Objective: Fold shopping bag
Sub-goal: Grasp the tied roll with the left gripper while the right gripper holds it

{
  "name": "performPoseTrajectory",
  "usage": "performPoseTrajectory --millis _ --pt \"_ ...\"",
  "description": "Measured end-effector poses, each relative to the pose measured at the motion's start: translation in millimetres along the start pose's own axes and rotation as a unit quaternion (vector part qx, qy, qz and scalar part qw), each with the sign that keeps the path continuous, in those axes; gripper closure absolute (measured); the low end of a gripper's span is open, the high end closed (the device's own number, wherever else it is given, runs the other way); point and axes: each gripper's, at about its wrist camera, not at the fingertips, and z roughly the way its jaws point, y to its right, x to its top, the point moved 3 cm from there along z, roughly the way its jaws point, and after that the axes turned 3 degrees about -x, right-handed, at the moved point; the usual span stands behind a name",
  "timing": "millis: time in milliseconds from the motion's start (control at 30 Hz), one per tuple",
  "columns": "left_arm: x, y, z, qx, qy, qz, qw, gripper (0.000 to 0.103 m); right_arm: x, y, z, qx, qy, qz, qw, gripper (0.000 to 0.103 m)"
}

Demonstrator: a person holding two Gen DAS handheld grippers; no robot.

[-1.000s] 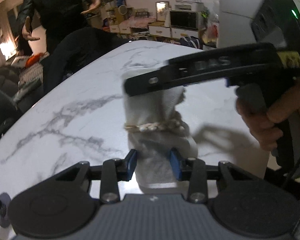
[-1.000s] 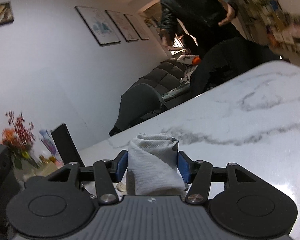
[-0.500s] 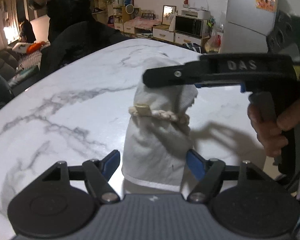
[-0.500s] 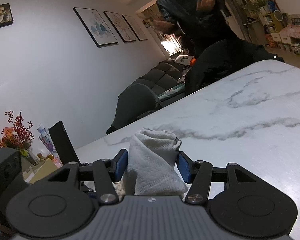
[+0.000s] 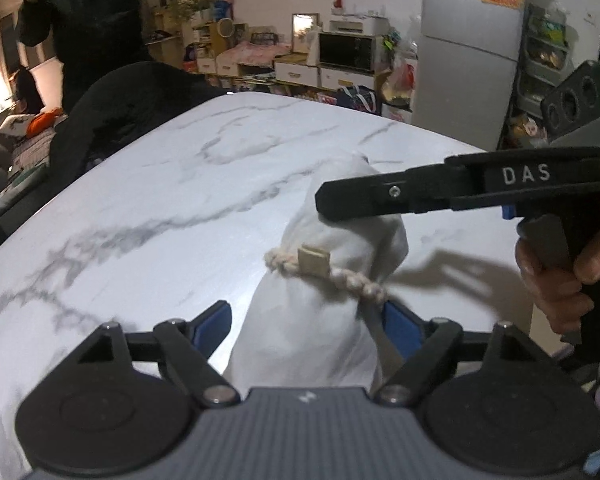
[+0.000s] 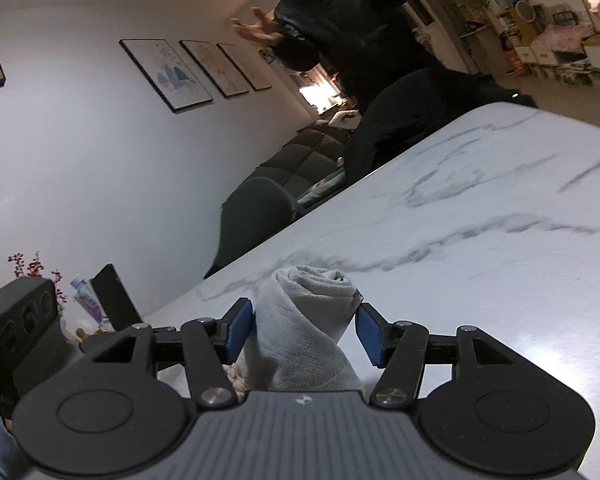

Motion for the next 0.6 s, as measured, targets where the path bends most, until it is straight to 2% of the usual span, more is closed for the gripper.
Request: performPoseTrajectory --millis 133,233,333,400,500,600 --pt "7 3 19 -0.005 -0.013 0.005 0.9999 0.021 2 7 -6 -0.036 0.004 -0.017 0.999 0.043" --pt "8 5 31 -0.004 -0.019 0.007 0.9998 0.021 0 13 -8 -0.042 -0.001 -0.012 0.999 0.043" --pt "5 4 39 -0.003 -0.023 0.000 0.9997 0.028 -1 18 -7 -0.043 -0.005 -0.002 0.999 0.042" --pt "3 2 42 -0.001 -0.022 -0.009 0.9997 0.042 -1 19 -7 -0.043 -0.002 0.003 0.999 0.041" --pt "-3 -6 37 0.007 -0.013 -0.035 0.9993 0.048 -1 17 -10 -0.042 0.003 0.002 0.999 0.036" --pt "-9 -14 30 0.024 -0.008 -0.051 0.9984 0.049 -2 11 -11 -0.036 0.006 -0.004 0.999 0.031"
